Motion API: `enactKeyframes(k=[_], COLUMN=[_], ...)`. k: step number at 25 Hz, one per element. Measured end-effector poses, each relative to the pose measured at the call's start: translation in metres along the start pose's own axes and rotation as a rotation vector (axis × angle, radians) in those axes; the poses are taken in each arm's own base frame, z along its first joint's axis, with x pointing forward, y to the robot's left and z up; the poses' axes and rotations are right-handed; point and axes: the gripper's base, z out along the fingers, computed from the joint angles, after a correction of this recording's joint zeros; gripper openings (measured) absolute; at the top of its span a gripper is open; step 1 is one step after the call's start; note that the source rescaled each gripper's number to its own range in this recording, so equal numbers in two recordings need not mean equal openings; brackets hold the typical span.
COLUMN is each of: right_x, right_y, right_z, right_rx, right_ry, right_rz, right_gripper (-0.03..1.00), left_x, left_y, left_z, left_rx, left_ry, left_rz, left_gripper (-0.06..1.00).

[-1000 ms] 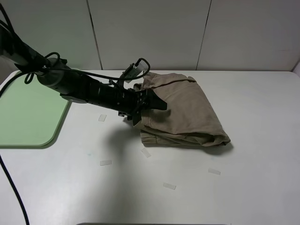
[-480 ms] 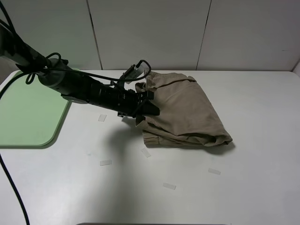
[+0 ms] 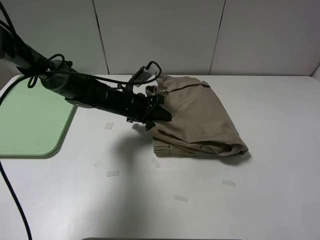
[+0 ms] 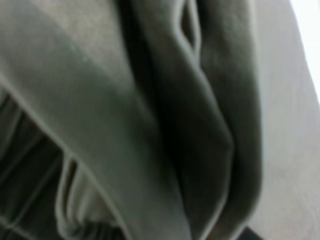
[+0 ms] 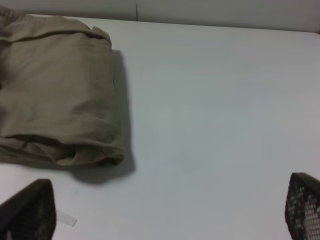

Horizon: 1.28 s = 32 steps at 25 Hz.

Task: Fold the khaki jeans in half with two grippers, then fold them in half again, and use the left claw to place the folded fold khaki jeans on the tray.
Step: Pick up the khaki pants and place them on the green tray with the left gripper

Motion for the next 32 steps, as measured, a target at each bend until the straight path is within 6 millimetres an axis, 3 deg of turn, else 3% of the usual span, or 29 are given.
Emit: enactKeyframes(k=[16, 25, 32], right_x=[0.0, 0.0, 0.0], right_y=[0.0, 0.0, 0.0], right_z=[0.0, 0.0, 0.0], right_rx=[-0.002, -0.003, -0.003], right_ry=[0.0, 0.0, 0.0], right_rz=[0.001, 0.002, 0.002], right_gripper=[1.0, 1.0, 1.0], left_x=[-0.046, -0.068, -0.07], left_y=[-0.017, -0.037, -0.03], left_z=[-0.027, -0.073, -0.112], left_rx=[-0.087, -0.321, -0.504], left_ry=[0.29, 0.432, 0.552], left_rz=[0.119, 0.265, 0.302], left_gripper=[0.0, 0.0, 0.0])
